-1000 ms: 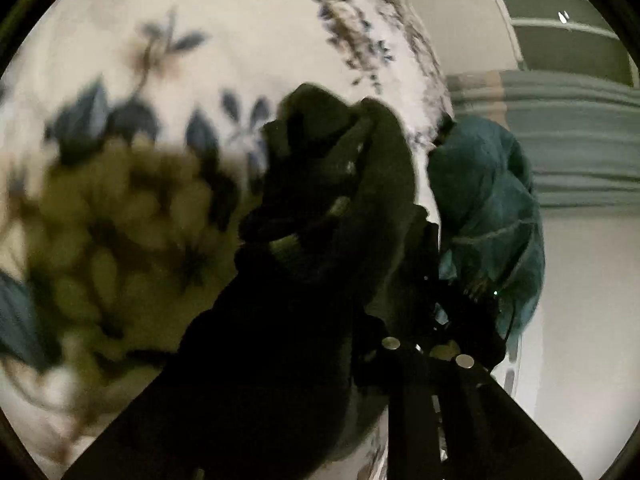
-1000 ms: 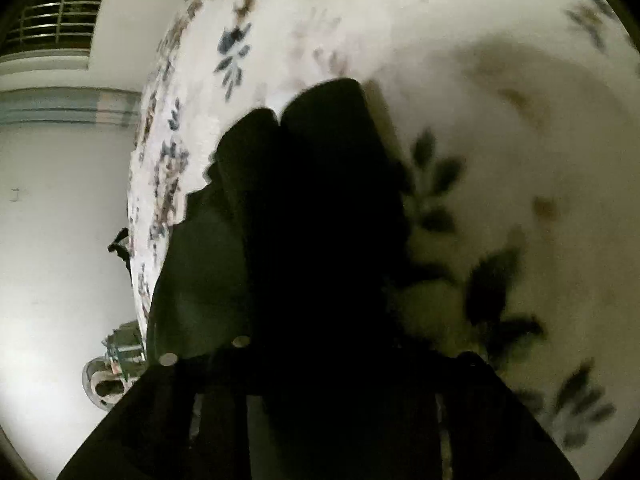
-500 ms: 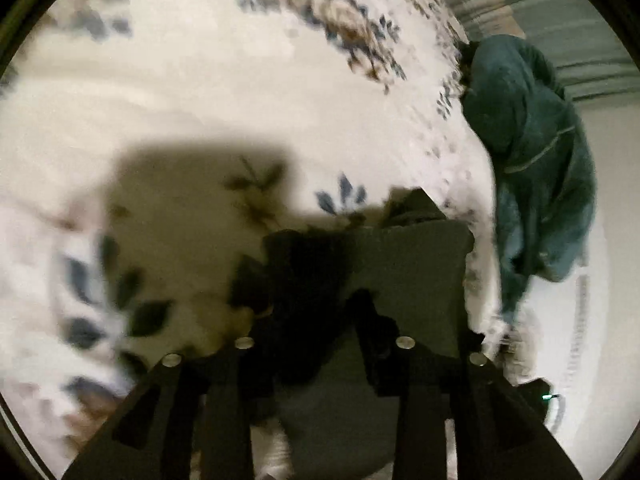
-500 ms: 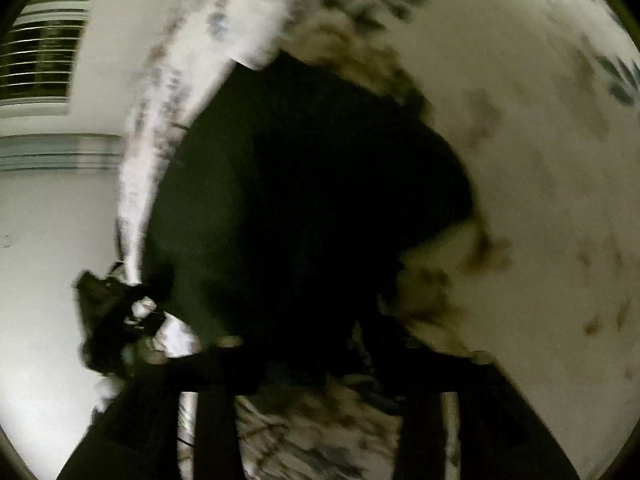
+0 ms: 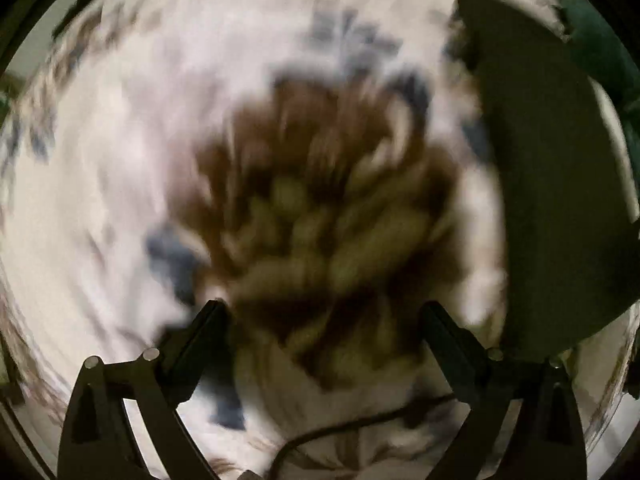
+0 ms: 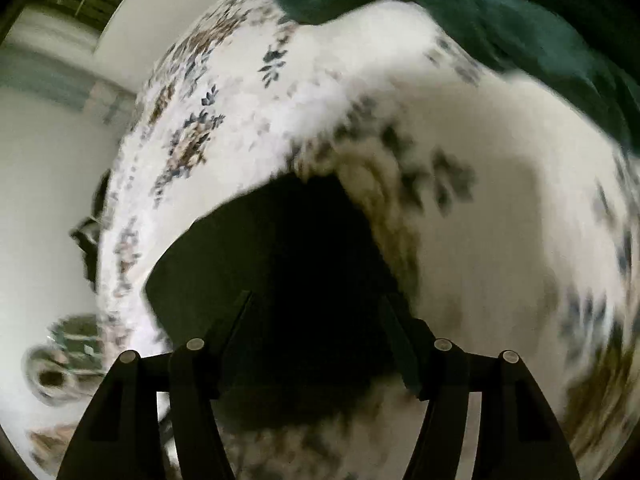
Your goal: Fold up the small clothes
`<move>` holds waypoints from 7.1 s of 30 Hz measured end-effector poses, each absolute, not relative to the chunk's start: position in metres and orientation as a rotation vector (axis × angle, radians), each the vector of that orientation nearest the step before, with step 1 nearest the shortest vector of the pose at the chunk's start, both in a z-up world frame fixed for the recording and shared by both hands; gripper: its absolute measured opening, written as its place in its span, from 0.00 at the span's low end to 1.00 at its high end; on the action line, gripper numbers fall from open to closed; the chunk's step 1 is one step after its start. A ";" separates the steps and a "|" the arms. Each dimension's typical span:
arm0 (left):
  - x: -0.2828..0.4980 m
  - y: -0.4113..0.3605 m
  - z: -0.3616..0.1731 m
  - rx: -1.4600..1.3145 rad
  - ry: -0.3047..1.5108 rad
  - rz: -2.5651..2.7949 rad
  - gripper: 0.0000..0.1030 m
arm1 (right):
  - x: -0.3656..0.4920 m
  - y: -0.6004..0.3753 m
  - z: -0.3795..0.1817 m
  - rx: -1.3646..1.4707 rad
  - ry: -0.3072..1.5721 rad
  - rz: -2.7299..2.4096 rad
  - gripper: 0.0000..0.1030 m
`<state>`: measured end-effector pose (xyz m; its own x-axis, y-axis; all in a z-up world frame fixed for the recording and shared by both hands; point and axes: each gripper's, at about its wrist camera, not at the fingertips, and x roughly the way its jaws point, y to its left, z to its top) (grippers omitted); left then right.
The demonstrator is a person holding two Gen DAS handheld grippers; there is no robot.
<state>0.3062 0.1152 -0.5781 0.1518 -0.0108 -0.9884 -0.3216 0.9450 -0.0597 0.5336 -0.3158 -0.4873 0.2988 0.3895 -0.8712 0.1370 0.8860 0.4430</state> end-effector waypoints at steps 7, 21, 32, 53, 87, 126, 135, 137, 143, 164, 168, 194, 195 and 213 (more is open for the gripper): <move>0.312 0.115 -0.592 -0.259 1.378 0.275 1.00 | 0.624 -0.272 -0.557 0.417 1.390 0.239 0.05; 0.336 0.118 -0.553 -0.339 1.351 0.203 1.00 | 0.622 -0.307 -0.523 0.400 1.424 0.180 0.31; 0.360 0.085 -0.543 -0.366 1.330 0.099 1.00 | 0.490 -0.339 -0.549 0.495 1.523 0.223 0.17; 0.469 0.063 -0.586 -0.606 1.311 -0.117 1.00 | 0.587 -0.337 -0.621 0.701 1.590 0.596 0.70; 0.537 0.085 -0.599 -0.765 1.398 -0.448 0.71 | 0.583 -0.259 -0.598 0.654 1.584 0.547 0.41; 0.718 0.022 -0.533 -0.053 1.169 -0.172 0.91 | 0.729 -0.228 -0.501 -0.006 1.217 -0.061 1.00; 0.651 0.006 -0.482 -0.037 1.148 -0.078 1.00 | 0.650 -0.231 -0.453 -0.058 1.110 -0.187 1.00; 0.636 0.002 -0.460 -0.016 1.102 -0.036 1.00 | 0.630 -0.233 -0.429 -0.068 1.075 -0.212 1.00; 0.575 -0.001 -0.379 -0.002 1.016 -0.011 1.00 | 0.567 -0.234 -0.347 -0.081 1.005 -0.230 1.00; 0.329 -0.036 -0.101 -0.003 0.785 -0.050 1.00 | 0.272 -0.226 -0.011 -0.066 0.694 -0.240 1.00; 0.292 -0.042 -0.073 -0.012 0.753 -0.055 1.00 | 0.220 -0.228 0.027 -0.052 0.657 -0.240 1.00; 0.192 -0.029 -0.015 -0.006 0.663 0.018 1.00 | 0.096 -0.224 0.099 -0.053 0.585 -0.188 1.00; 0.191 -0.027 -0.014 -0.008 0.660 0.019 1.00 | 0.096 -0.223 0.100 -0.055 0.586 -0.186 1.00; 0.194 -0.022 -0.014 -0.010 0.660 0.041 1.00 | 0.114 -0.223 0.102 -0.070 0.583 -0.147 1.00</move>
